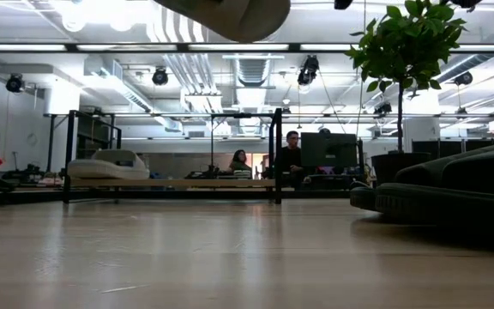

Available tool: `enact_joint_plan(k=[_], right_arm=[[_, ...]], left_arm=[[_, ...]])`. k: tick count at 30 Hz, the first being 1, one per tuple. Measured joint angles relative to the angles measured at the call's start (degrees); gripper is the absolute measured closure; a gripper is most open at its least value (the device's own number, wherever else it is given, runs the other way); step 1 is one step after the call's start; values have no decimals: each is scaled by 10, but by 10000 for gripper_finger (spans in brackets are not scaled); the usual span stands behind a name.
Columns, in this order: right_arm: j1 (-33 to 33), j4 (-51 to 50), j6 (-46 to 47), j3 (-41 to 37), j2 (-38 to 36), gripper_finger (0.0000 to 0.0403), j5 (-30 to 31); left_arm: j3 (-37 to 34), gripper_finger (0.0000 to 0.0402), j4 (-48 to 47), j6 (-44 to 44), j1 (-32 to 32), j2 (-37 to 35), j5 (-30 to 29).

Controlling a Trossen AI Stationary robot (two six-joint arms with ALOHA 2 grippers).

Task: Pick and place slides into the shelf
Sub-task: Put the gray slides on the shelf

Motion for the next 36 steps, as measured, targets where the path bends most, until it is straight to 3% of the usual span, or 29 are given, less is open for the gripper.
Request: enact_joint_plan(k=[9, 17, 24, 36], right_arm=[[0, 110, 11, 1, 68, 224, 0], [-1, 109, -15, 29, 101, 225, 15], [1, 84, -19, 31, 103, 225, 84], [0, 47, -25, 32, 83, 229, 94]], left_arm=[[-3, 401, 83, 51, 0, 11, 30], [-3, 401, 121, 87, 1, 59, 21], [-4, 401, 131, 106, 3, 60, 25], [-4, 401, 132, 119, 1, 57, 10]])
